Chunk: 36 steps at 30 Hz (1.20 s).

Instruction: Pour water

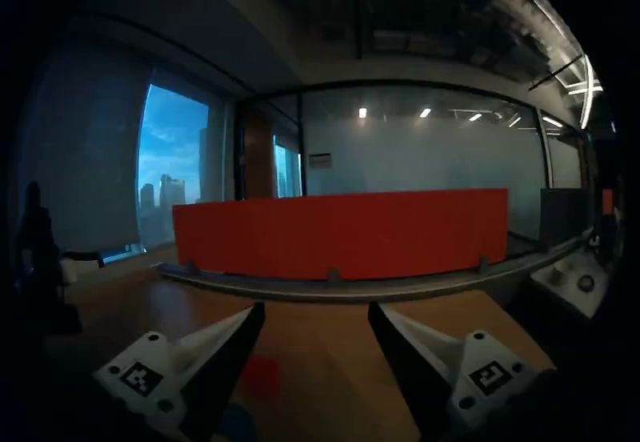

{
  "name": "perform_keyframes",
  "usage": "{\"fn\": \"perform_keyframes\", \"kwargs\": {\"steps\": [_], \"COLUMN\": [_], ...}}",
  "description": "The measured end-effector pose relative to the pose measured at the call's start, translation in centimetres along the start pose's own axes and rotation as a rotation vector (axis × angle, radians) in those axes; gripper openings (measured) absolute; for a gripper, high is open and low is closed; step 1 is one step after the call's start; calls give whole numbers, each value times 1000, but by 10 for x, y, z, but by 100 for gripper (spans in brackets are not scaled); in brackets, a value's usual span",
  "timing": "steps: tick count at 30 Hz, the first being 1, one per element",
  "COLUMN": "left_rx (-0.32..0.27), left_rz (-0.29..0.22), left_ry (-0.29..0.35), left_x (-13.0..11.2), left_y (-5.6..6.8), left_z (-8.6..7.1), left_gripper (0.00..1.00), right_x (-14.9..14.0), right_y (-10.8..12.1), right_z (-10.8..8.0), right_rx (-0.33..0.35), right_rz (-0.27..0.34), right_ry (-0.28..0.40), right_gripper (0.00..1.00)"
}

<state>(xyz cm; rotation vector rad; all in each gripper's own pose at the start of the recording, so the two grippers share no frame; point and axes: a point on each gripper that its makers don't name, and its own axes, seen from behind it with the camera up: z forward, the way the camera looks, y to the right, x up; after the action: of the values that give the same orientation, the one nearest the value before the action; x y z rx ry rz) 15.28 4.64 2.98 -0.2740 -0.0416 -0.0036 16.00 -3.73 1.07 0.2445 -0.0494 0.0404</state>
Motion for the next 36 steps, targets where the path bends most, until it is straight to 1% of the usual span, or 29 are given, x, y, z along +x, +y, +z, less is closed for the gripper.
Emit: {"fn": "perform_keyframes", "kwargs": {"steps": [3,6,10,12,14,15,18,24,27,31,36], "left_rx": [-77,-144,-234,-275,-304,-316,-329,-348,-356,-376,-409], "left_rz": [5,11,16,15,18,20,33,58,80,114,130], "left_ry": [13,21,21,18,16,15,7,-46,-81,-124,-151], "left_x": [7,12,13,13,14,14,13,1,-9,-21,-26], "left_y": [16,30,49,57,62,64,65,65,65,68,76], "left_z": [1,0,-1,-2,-2,-2,0,6,10,12,13], "left_gripper": [98,98,98,98,99,99,99,99,99,99,99], "right_x": [5,8,9,8,8,7,4,-11,-21,-33,-42], "right_y": [-14,-34,-61,-71,-77,-80,-84,-95,-98,-100,-101], "right_z": [-1,-2,-8,-10,-12,-13,-15,-20,-23,-26,-27], "right_rx": [63,147,272,319,347,359,373,416,437,457,472], "right_rz": [-22,-40,-43,-41,-51,-56,-80,-118,-138,-158,-178], "right_ry": [1,-1,-10,-20,-28,-32,-50,-116,-151,-196,-233], "right_gripper": [100,100,100,100,100,100,100,100,100,100,100]}}
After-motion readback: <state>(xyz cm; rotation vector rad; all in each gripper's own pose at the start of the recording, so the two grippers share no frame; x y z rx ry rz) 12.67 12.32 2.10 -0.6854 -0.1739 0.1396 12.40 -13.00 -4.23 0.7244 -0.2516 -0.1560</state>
